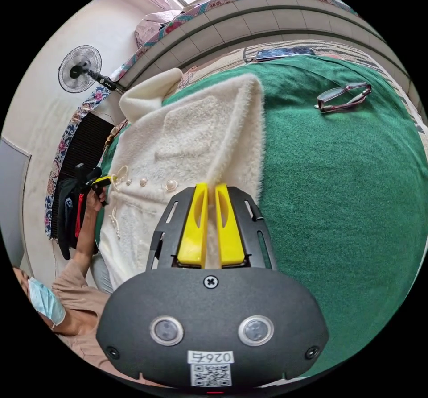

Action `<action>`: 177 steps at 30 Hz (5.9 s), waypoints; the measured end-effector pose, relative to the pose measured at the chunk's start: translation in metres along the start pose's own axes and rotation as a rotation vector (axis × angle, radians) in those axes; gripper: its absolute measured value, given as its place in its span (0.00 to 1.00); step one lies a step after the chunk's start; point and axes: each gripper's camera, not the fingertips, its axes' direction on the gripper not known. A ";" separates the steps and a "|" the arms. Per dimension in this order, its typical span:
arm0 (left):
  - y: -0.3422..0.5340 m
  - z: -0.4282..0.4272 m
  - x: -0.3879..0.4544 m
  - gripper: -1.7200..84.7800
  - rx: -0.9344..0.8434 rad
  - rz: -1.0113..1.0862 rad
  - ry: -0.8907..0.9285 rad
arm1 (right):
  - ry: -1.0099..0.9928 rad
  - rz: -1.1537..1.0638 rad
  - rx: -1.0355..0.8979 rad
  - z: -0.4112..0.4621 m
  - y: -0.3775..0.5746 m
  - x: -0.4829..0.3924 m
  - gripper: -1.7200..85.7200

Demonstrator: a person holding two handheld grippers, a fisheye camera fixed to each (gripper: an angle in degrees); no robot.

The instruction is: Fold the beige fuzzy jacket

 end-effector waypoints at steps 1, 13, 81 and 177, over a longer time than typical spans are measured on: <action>0.004 -0.004 0.005 0.13 -0.024 0.003 -0.014 | -0.011 -0.013 0.019 -0.004 0.004 -0.003 0.03; 0.040 0.031 0.066 0.16 -0.179 0.079 -0.101 | 0.165 -0.201 -0.027 0.010 0.070 -0.055 0.13; 0.168 0.152 0.408 0.04 -0.296 0.432 -0.126 | 0.238 -0.326 -0.169 0.062 0.321 -0.257 0.02; 0.006 -0.075 0.038 0.15 0.327 -0.014 0.232 | -0.223 -0.686 0.085 0.085 0.104 -0.283 0.14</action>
